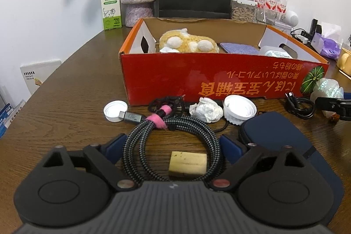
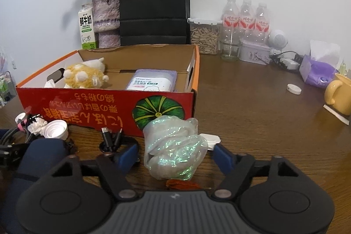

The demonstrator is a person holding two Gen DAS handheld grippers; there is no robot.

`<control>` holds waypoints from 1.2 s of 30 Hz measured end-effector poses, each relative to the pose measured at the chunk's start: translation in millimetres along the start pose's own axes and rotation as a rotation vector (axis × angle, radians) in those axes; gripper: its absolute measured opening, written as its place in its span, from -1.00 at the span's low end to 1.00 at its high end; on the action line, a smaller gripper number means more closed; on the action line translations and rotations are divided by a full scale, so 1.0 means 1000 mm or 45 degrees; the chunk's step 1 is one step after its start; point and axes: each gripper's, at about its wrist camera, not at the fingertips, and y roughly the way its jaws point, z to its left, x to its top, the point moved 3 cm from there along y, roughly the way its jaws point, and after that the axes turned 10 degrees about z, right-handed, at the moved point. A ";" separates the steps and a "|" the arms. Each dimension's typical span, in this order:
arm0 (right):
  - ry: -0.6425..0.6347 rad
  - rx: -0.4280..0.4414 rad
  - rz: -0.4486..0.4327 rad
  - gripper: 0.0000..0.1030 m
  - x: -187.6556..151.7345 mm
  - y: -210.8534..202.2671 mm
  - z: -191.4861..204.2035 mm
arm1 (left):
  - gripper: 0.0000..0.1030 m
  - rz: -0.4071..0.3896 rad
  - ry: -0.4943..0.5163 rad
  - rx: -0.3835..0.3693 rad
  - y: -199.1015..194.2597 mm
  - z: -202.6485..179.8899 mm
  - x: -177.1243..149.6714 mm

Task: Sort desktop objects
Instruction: 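Grasp the black braided cable with the left tool while the right tool grasps the iridescent plastic bag, then carry the cable and plastic bag into the cardboard box and open both tools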

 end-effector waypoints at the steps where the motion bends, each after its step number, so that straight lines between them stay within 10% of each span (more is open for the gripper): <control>1: 0.005 0.019 -0.005 0.02 0.000 -0.001 0.000 | 0.78 -0.001 -0.004 0.000 0.000 0.000 0.000; 23: 0.004 0.055 -0.151 -0.26 -0.005 -0.052 0.008 | 0.58 -0.151 -0.025 -0.018 -0.039 0.002 -0.003; 36: 0.023 0.056 -0.135 -0.26 -0.021 -0.062 0.012 | 0.77 0.004 0.020 -0.034 -0.019 0.000 -0.014</control>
